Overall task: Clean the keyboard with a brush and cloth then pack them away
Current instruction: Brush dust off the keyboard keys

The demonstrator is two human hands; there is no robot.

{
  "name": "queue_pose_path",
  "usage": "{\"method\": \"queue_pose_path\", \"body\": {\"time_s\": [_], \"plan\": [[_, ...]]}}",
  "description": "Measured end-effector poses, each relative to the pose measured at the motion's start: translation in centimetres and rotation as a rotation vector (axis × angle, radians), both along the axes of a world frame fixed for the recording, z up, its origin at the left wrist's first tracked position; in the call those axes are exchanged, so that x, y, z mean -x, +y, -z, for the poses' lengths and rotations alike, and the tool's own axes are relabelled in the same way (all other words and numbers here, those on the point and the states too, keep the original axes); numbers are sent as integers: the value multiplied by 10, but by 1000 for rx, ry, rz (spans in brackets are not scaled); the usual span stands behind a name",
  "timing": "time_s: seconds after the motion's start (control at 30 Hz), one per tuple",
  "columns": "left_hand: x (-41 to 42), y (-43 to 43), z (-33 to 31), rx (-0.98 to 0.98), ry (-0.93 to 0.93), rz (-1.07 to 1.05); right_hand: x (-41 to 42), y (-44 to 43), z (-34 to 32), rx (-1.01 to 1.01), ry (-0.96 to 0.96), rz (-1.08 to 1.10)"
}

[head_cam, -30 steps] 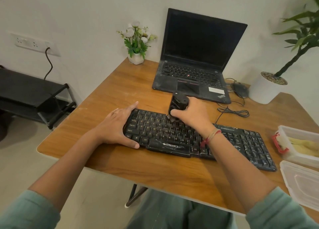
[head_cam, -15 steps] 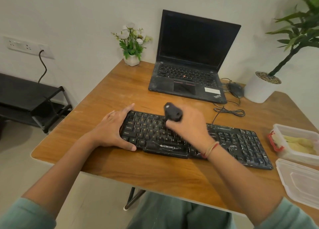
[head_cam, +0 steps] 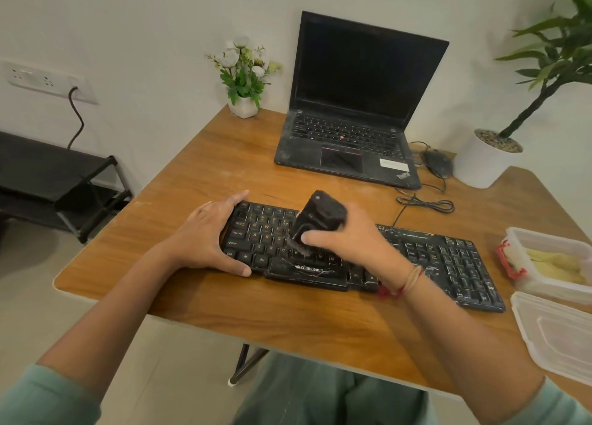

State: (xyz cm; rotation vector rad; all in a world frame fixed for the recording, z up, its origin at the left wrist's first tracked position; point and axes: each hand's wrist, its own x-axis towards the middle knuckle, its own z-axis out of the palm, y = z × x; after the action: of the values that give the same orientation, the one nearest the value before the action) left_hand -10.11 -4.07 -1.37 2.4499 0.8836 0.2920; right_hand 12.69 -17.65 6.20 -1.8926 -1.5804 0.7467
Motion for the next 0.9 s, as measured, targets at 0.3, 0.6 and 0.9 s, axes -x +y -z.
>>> {"method": "queue_pose_path", "body": {"time_s": [0.3, 0.6, 0.9], "plan": [[0, 0, -2, 30, 4, -9, -9, 17, 6, -103, -431, 42], [0, -1, -1, 22, 10, -11, -14, 19, -4, -26, -196, 193], [0, -3, -3, 35, 14, -23, -15, 9, -9, -27, -77, 273]]}}
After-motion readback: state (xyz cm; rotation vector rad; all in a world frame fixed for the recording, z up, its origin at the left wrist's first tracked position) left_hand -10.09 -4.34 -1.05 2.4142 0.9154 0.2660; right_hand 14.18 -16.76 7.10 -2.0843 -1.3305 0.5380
